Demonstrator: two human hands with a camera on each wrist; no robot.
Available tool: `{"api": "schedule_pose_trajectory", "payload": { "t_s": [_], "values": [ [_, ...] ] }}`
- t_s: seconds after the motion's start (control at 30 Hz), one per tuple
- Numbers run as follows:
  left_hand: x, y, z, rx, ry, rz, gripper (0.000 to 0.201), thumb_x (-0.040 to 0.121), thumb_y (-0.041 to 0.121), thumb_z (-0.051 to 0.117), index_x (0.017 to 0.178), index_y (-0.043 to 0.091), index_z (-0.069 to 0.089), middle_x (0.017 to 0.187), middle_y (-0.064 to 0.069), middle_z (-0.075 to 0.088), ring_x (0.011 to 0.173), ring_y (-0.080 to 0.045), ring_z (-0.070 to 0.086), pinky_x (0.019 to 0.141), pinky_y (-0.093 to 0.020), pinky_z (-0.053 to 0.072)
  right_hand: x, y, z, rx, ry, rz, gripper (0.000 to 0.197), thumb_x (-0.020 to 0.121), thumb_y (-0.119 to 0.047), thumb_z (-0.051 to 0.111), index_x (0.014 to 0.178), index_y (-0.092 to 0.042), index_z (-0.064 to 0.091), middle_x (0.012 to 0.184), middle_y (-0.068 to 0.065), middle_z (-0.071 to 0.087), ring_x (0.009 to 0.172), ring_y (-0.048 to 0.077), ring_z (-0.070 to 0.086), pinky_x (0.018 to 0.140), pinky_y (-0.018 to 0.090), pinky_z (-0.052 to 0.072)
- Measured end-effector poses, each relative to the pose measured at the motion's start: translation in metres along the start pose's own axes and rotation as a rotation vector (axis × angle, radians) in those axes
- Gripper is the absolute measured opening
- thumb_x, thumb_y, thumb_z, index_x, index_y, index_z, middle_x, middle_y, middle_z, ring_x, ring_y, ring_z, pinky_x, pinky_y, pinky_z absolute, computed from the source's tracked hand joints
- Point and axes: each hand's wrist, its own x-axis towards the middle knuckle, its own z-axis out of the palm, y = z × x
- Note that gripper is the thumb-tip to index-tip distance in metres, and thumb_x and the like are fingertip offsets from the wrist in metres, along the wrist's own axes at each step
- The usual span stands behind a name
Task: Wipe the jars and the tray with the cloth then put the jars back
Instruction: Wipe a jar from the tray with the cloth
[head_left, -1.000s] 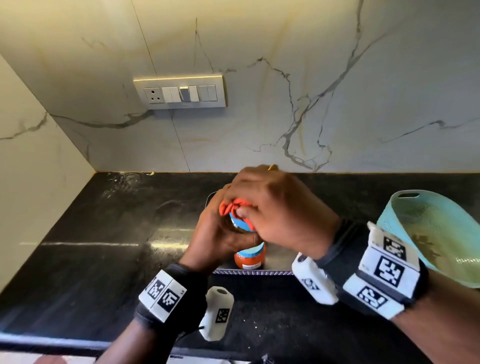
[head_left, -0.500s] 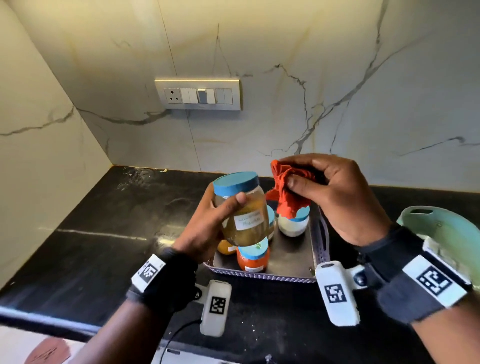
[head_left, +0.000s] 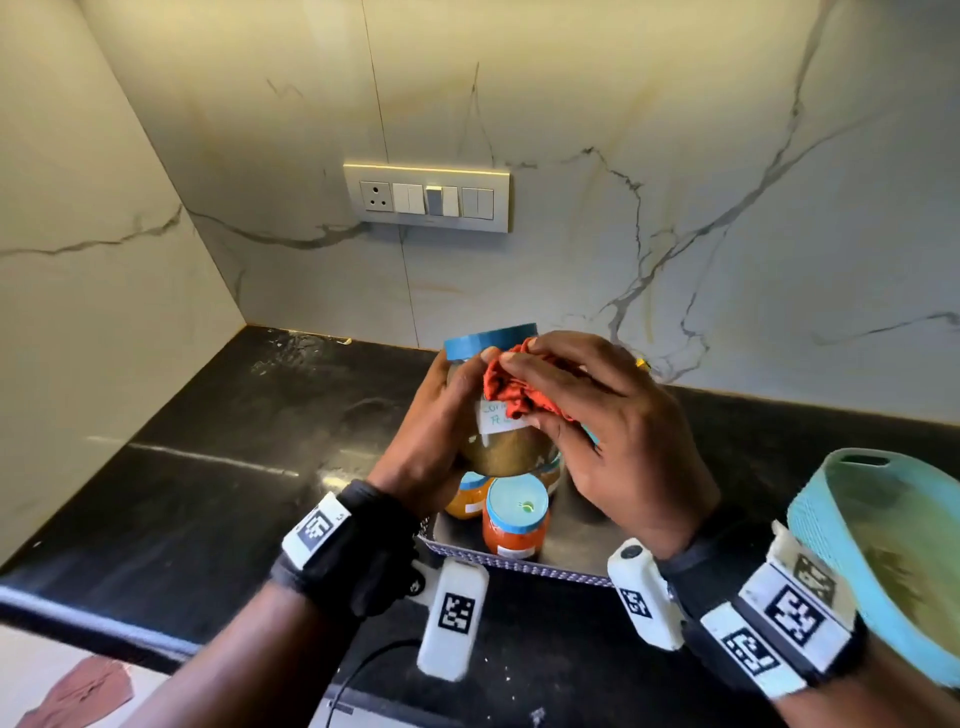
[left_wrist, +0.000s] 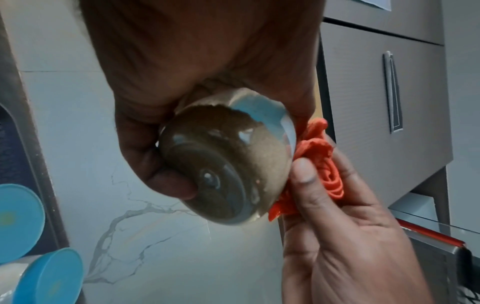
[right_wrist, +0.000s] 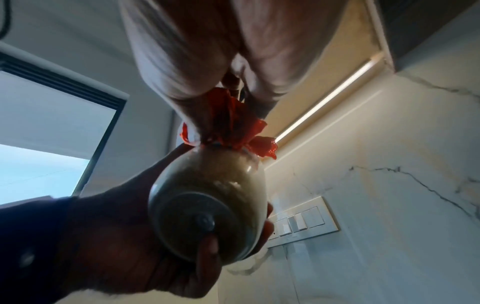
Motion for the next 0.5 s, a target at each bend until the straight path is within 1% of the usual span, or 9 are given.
{"api": "schedule_pose_trajectory", "payload": {
  "t_s": [0.03,0.1,0.13,0.2,0.27,0.3,0.4,0.43,0.5],
  "values": [
    [0.001,0.003,-0.001,-0.018,0.007,-0.006,0.077,0.093,0.047,0.069,0.145,-0.004,0.046,0.136,-0.039,0.056,0.116,-0.042,0.063,0.097,-0.056,0.054,-0.003,-0.003,0.002,-0.048,-0.018,-0.048,0.037,0.093,-0.003,0.065,0.129,-0.011,0.068,0.128,0.010,0.062,0.115,0.026,0.061,0.097,0.041,0.053],
    [0.002,0.007,-0.004,-0.041,0.046,-0.024,0.085,0.089,0.049,0.072,0.147,-0.005,0.042,0.122,-0.032,0.064,0.100,-0.034,0.070,0.081,-0.044,0.059,-0.013,-0.010,0.002,-0.133,-0.094,-0.164,0.034,0.098,-0.006,0.052,0.127,-0.013,0.069,0.129,0.008,0.059,0.114,0.027,0.060,0.097,0.043,0.055],
    [0.003,0.006,-0.006,-0.028,0.060,-0.026,0.086,0.087,0.049,0.073,0.147,-0.005,0.042,0.118,-0.028,0.065,0.097,-0.033,0.070,0.080,-0.041,0.058,-0.017,-0.012,0.001,-0.168,-0.131,-0.219,0.034,0.099,-0.010,0.048,0.126,-0.015,0.069,0.130,0.005,0.055,0.115,0.025,0.057,0.100,0.040,0.054],
    [0.003,0.003,-0.010,0.001,0.049,-0.030,0.083,0.090,0.048,0.072,0.146,-0.005,0.042,0.124,-0.030,0.065,0.108,-0.042,0.067,0.090,-0.050,0.057,-0.014,-0.008,0.000,-0.191,-0.162,-0.286,0.034,0.098,-0.010,0.049,0.125,-0.016,0.069,0.128,0.005,0.052,0.112,0.024,0.056,0.101,0.035,0.050],
    [0.002,0.000,-0.011,0.001,0.018,-0.044,0.077,0.093,0.046,0.070,0.145,-0.005,0.044,0.135,-0.037,0.059,0.120,-0.049,0.061,0.103,-0.064,0.050,-0.001,0.003,0.002,-0.131,-0.123,-0.235,0.039,0.092,0.002,0.058,0.125,-0.014,0.071,0.122,0.009,0.060,0.107,0.026,0.060,0.095,0.039,0.055],
    [0.001,0.001,-0.009,0.002,0.019,-0.043,0.078,0.092,0.047,0.070,0.144,-0.005,0.045,0.137,-0.038,0.057,0.119,-0.048,0.061,0.104,-0.066,0.050,0.007,0.010,0.002,-0.074,-0.081,-0.169,0.043,0.088,0.006,0.062,0.125,-0.014,0.071,0.118,0.010,0.064,0.105,0.026,0.062,0.092,0.039,0.056],
    [0.003,0.006,-0.006,-0.041,0.044,-0.054,0.090,0.083,0.053,0.079,0.145,-0.003,0.046,0.132,-0.033,0.060,0.111,-0.038,0.066,0.092,-0.052,0.059,0.025,0.019,0.003,0.070,-0.016,-0.022,0.041,0.086,0.005,0.069,0.125,-0.012,0.071,0.115,0.008,0.065,0.107,0.020,0.063,0.094,0.035,0.054],
    [0.005,0.009,-0.007,-0.061,0.033,-0.052,0.088,0.084,0.053,0.078,0.144,-0.004,0.047,0.128,-0.032,0.062,0.107,-0.035,0.067,0.090,-0.048,0.060,0.025,0.016,0.004,0.082,-0.021,-0.025,0.039,0.088,0.003,0.068,0.124,-0.011,0.072,0.115,0.008,0.064,0.107,0.020,0.063,0.094,0.035,0.053],
    [0.008,0.015,-0.011,-0.130,0.005,-0.074,0.073,0.090,0.050,0.068,0.140,-0.001,0.055,0.119,-0.026,0.065,0.096,-0.030,0.070,0.084,-0.042,0.062,0.013,0.006,0.008,0.022,-0.071,-0.095,0.038,0.089,0.004,0.065,0.122,-0.012,0.072,0.117,0.008,0.063,0.105,0.022,0.062,0.092,0.036,0.054]
  ]
}}
